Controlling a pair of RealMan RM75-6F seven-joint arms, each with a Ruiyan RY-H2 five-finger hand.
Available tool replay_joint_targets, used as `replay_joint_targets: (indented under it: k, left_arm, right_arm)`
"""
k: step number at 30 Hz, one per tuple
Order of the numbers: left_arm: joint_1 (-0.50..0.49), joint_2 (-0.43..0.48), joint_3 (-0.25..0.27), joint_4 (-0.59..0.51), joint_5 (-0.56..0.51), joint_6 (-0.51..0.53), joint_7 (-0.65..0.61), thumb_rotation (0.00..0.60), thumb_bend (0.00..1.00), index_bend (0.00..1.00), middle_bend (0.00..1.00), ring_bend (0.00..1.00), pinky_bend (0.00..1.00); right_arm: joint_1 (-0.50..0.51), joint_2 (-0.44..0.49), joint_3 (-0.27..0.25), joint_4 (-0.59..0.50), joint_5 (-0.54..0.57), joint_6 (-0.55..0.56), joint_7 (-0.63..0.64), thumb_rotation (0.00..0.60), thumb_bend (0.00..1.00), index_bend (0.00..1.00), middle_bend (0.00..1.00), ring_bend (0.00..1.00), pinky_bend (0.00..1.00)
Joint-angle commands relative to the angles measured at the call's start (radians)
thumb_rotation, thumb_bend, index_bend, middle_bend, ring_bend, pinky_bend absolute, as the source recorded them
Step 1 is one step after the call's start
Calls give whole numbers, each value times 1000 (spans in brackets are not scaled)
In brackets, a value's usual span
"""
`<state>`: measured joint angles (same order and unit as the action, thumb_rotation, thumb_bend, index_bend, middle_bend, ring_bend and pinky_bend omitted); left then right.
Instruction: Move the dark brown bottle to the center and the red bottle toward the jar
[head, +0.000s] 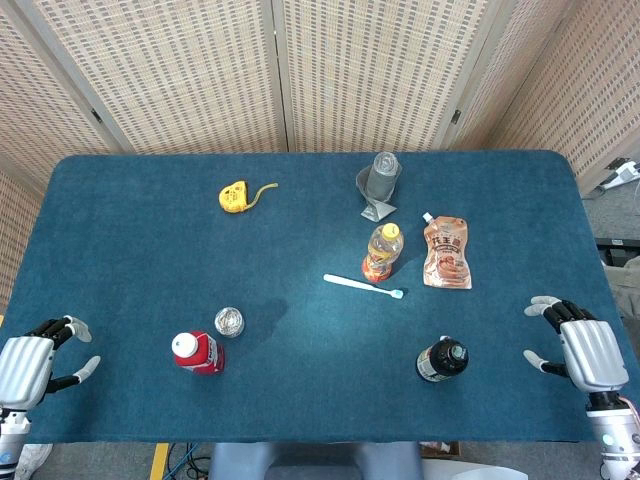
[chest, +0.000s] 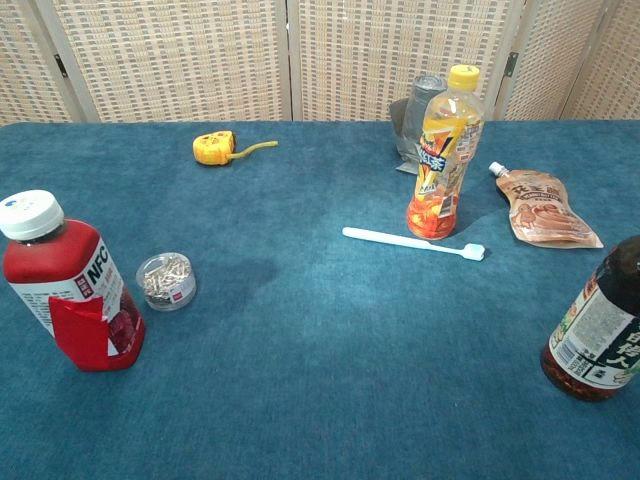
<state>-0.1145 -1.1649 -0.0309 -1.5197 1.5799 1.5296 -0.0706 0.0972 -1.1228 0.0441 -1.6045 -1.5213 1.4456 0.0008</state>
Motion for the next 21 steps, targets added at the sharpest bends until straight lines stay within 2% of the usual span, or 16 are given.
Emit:
replay_joint_targets:
  k: [1, 9, 12, 16, 21]
  left_arm:
    - [-1, 0, 0, 3, 0, -1, 0, 600, 201, 512, 425, 391, 592]
    - [7, 6, -3, 4, -13, 6, -5, 600, 201, 512, 425, 391, 593]
    - [10, 6, -3, 3, -13, 10, -5, 600, 201, 512, 425, 391, 593]
    - [11, 7, 3, -3, 4, 17, -1, 600, 201, 513, 425, 391, 593]
    - [11, 7, 6, -5, 8, 18, -1, 600, 201, 512, 425, 391, 593]
  right_arm:
    - [-2, 0, 0, -2, -3, 5, -3, 600, 97, 394, 292, 274, 452]
    - [13, 0, -1, 14, -10, -16, 29, 600, 98, 394, 291, 273, 445]
    - [25, 15, -20, 11, -23, -54, 68, 600, 98, 392, 270, 238, 334]
    - [40, 39, -49, -7, -59, -92, 140, 600, 52, 305, 209, 170, 248]
    - [53, 41, -67, -3, -91, -107, 200, 600, 1, 230, 165, 134, 238]
